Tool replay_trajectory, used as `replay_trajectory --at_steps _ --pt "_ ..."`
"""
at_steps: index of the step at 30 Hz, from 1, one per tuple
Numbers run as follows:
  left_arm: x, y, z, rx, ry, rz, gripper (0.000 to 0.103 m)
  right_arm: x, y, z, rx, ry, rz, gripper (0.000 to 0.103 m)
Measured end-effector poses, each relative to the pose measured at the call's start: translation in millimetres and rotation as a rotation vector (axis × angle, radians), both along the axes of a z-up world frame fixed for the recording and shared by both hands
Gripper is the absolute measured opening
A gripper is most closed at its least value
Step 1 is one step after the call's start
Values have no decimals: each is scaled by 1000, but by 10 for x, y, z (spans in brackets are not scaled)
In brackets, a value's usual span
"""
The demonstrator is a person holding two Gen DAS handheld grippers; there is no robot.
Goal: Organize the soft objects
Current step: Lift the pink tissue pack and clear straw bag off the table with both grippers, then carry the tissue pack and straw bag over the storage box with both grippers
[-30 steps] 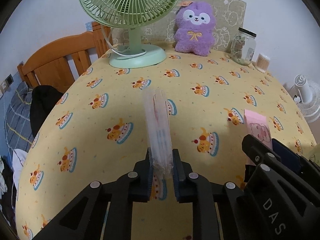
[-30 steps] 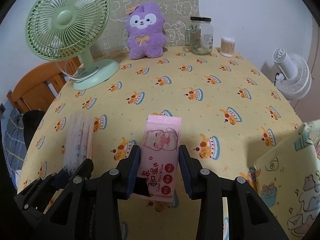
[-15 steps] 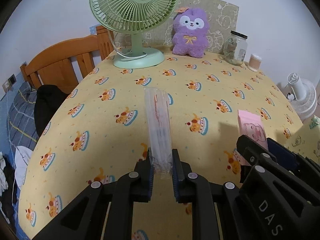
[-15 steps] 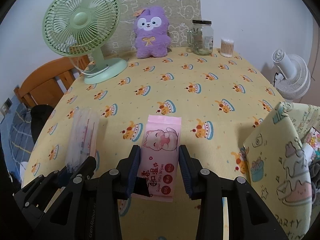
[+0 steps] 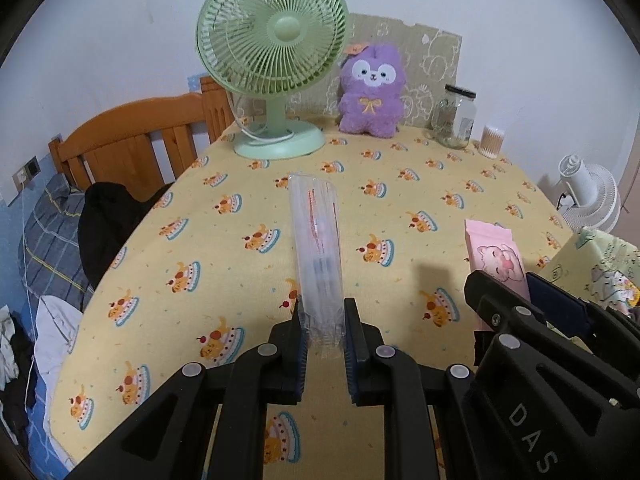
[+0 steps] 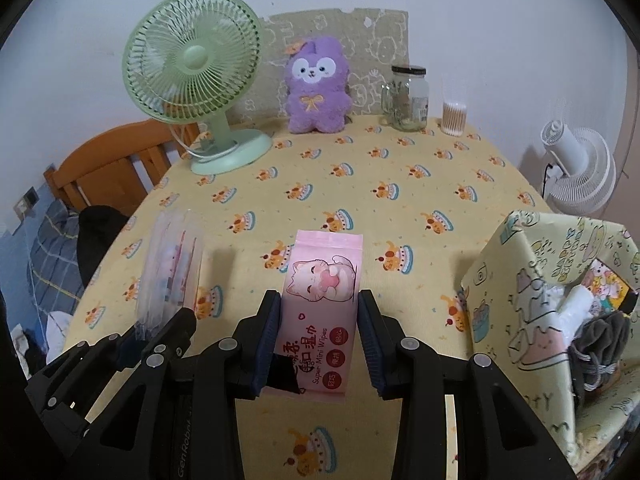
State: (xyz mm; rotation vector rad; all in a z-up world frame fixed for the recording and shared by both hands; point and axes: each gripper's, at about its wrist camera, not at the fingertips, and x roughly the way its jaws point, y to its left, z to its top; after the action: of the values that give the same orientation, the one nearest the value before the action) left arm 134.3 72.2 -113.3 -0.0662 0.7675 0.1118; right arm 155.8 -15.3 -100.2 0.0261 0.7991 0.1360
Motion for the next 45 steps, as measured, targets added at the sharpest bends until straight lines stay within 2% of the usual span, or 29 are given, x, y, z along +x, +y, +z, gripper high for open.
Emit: replay_trajectory --at_steps 27,36,45 --pt "-471 -231 784 57 -154 -8 13 -498 -173 848 -2 -162 72 42" --pt "-545 -477 952 74 -190 -39 13 -591 -411 1006 6 -203 63 42" --pt "-630 -815 1032 54 -215 -110 13 -678 -755 1079 -1 -228 14 42"
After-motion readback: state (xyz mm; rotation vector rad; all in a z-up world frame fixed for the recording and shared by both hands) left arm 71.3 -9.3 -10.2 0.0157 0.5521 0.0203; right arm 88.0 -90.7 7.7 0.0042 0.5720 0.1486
